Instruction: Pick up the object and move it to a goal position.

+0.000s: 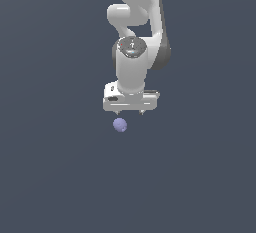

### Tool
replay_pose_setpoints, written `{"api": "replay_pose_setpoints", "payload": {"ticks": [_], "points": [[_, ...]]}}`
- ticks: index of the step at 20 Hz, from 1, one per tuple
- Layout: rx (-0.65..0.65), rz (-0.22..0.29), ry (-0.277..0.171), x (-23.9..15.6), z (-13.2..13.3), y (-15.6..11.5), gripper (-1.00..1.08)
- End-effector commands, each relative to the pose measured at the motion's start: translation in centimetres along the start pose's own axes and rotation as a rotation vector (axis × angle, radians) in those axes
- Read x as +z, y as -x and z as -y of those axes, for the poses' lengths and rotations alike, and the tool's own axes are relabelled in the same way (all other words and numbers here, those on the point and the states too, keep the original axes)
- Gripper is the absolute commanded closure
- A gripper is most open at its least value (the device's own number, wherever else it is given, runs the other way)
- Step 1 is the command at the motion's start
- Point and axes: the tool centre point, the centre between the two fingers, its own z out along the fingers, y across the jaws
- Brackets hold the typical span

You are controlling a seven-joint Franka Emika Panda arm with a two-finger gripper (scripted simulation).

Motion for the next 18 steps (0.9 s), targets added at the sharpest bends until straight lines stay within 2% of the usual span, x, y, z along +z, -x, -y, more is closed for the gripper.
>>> {"api": "replay_pose_setpoints", "payload": {"ticks": [1,11,18], "points": [[0.0,0.0,0.0,0.0,0.0,0.0,-0.92],[0.013,0.018,-0.027,-0.3,1.5,0.6,-0.92],[-0.003,0.016,-0.025,-0.1,1.3,0.6,-0.92]]}}
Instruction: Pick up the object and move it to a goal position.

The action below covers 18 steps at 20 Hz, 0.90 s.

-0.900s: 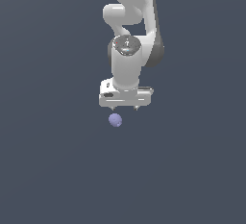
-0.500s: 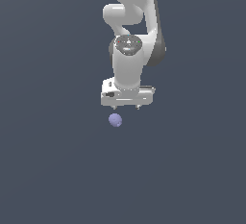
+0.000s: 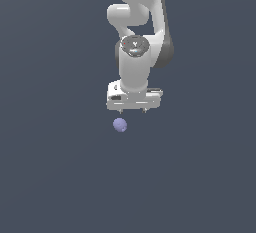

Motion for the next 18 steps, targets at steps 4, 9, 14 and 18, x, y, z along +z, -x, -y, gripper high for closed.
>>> {"api": "replay_pose_setpoints", "payload": {"ticks": [4,9,14,18], "points": [[-0.041,-0.002,0.002,0.5,-0.4,0.0,-0.92],[-0.112,-0.005,0.005,1.3,-1.1,0.1,-0.92],[-0.213,-0.01,0.009,2.5,-2.1,0.1,-0.92],[-0.309,-0.014,0.013,3.6,-3.0,0.3,-0.92]]}}
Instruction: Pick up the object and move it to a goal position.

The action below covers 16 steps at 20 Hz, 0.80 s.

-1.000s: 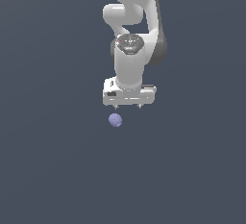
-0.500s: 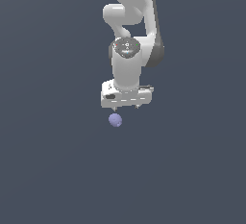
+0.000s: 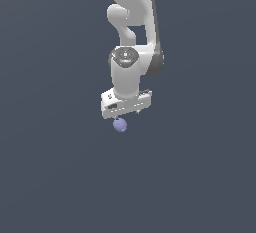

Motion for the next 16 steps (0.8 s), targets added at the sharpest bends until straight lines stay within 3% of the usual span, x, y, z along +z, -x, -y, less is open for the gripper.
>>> {"api": "replay_pose_setpoints", "payload": {"ticks": [1,16], "points": [[-0.061,-0.003,0.002,0.7,-0.5,0.2,-0.92],[-0.355,-0.016,0.012,4.0,-2.7,1.5,-0.92]]}}
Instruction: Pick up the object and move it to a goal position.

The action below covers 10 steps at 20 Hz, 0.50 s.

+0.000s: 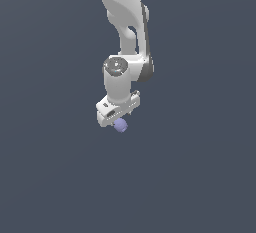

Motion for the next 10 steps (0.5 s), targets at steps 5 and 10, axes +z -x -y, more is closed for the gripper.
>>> {"api": "replay_pose_setpoints", "payload": {"ticks": [5,10], "points": [[-0.062,-0.003,0.002,0.65,-0.28,0.39,-0.92],[-0.068,-0.003,0.002,0.73,-0.31,0.45,-0.92]]}}
